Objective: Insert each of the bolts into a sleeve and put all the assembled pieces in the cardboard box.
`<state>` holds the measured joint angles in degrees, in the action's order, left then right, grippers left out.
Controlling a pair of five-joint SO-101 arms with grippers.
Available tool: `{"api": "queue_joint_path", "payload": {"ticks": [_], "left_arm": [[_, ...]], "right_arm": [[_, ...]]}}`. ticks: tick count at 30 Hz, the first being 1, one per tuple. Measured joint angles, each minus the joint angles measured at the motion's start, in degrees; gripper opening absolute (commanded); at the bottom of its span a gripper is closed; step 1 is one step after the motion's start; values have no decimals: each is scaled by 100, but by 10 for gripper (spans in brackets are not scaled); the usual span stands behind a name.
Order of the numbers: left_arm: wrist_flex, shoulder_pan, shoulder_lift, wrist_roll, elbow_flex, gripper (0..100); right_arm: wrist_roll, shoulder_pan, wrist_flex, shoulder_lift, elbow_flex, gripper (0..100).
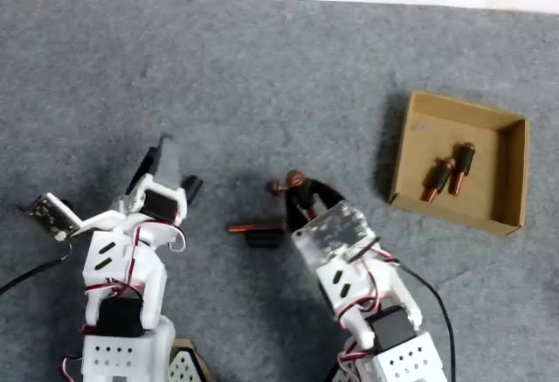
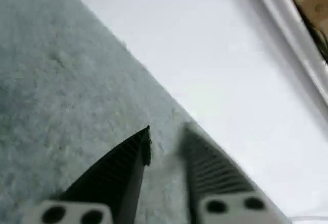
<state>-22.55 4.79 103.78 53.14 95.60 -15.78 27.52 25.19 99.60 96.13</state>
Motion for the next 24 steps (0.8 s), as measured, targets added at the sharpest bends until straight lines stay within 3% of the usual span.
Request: {"api": "queue_joint_path", "payload": {"ticks": [10, 16, 24], "left_arm": [[132, 193, 0, -114, 44, 7], [149, 193, 0, -114, 44, 7], [149, 193, -9, -791, 44, 7]], "right_arm": [[703, -1855, -598, -18, 0, 5], [800, -2382, -624, -132, -79, 5], [835, -2875, -1327, -2760, -1477, 5]]}}
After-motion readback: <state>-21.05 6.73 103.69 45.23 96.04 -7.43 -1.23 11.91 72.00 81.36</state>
